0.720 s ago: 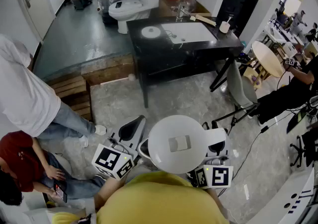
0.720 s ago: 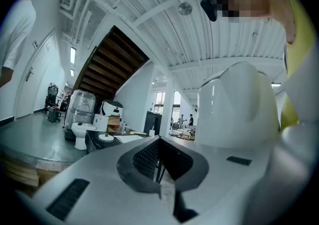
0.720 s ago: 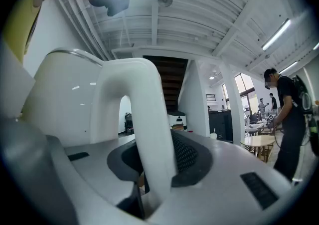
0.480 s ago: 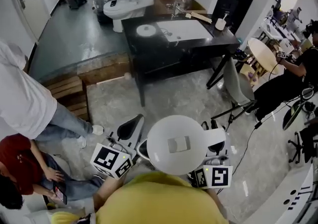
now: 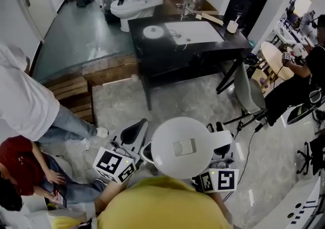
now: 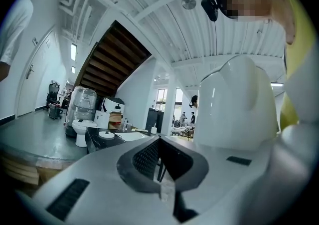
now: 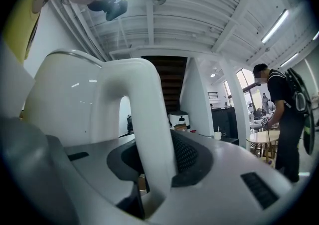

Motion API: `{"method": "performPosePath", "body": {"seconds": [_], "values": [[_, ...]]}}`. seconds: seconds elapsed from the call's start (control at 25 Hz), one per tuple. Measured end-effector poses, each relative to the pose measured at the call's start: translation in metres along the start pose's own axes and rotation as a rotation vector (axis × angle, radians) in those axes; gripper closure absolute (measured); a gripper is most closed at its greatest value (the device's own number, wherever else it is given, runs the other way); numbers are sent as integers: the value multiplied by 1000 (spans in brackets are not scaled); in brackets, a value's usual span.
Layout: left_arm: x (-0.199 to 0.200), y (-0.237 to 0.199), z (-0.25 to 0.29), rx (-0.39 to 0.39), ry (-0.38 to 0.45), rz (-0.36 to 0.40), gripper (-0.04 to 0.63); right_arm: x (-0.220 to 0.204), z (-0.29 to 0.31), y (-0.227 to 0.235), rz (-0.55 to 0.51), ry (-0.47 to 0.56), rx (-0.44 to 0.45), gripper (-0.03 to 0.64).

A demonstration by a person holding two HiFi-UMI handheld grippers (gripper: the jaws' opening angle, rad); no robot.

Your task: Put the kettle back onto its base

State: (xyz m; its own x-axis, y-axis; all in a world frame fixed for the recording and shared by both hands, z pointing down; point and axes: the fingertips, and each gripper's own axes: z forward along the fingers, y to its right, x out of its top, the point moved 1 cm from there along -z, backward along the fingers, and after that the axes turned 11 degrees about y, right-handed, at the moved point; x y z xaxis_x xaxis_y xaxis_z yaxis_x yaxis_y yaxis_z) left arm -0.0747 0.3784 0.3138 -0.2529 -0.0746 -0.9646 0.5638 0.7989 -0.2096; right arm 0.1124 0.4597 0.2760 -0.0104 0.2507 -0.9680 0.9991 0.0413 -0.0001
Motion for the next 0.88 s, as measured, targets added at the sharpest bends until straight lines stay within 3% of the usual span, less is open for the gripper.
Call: {"method": "performPosePath", "body": {"seconds": [0.56, 0.88], "values": [[8, -57, 123, 76, 69, 54, 586, -26, 133, 60, 4, 25, 76, 503], [10, -80, 140, 173, 63, 45, 586, -36, 183, 71, 50, 5, 138, 502]]}}
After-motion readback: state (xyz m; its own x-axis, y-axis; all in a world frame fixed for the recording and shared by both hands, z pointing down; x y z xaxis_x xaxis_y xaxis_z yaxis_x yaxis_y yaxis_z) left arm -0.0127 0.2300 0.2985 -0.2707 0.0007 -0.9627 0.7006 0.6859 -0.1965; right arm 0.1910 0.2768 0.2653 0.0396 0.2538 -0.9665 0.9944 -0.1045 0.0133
